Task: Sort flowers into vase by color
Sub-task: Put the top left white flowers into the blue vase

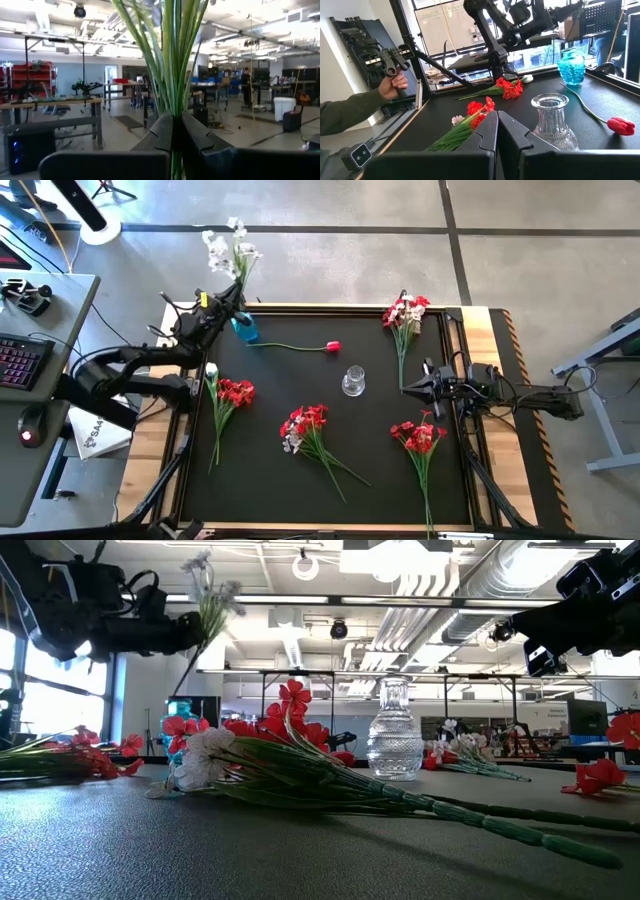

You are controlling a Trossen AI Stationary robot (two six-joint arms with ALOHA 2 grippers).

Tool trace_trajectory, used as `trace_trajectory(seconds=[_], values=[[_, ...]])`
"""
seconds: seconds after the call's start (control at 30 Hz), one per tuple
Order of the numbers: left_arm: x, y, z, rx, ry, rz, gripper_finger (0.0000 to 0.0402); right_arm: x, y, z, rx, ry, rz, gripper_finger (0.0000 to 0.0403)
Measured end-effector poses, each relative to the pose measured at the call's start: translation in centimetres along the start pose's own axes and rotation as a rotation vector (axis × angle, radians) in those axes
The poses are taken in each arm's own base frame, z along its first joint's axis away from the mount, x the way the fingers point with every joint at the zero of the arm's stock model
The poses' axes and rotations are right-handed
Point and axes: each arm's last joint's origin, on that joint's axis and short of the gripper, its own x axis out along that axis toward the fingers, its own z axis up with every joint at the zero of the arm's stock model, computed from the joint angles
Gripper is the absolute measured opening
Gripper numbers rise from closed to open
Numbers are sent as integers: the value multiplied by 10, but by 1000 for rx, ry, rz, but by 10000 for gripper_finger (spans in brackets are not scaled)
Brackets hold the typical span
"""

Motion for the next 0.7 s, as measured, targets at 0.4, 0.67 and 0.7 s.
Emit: trace_trajectory(seconds=[0.4,0.67,0.7], values=[[3,0,-12,2,6,-12,3,0,0,0,0,0,0,0],[3,-1,-11,6,-1,-42,3,0,0,0,0,0,0,0],[3,-1,-11,5,-1,-42,3,0,0,0,0,0,0,0]])
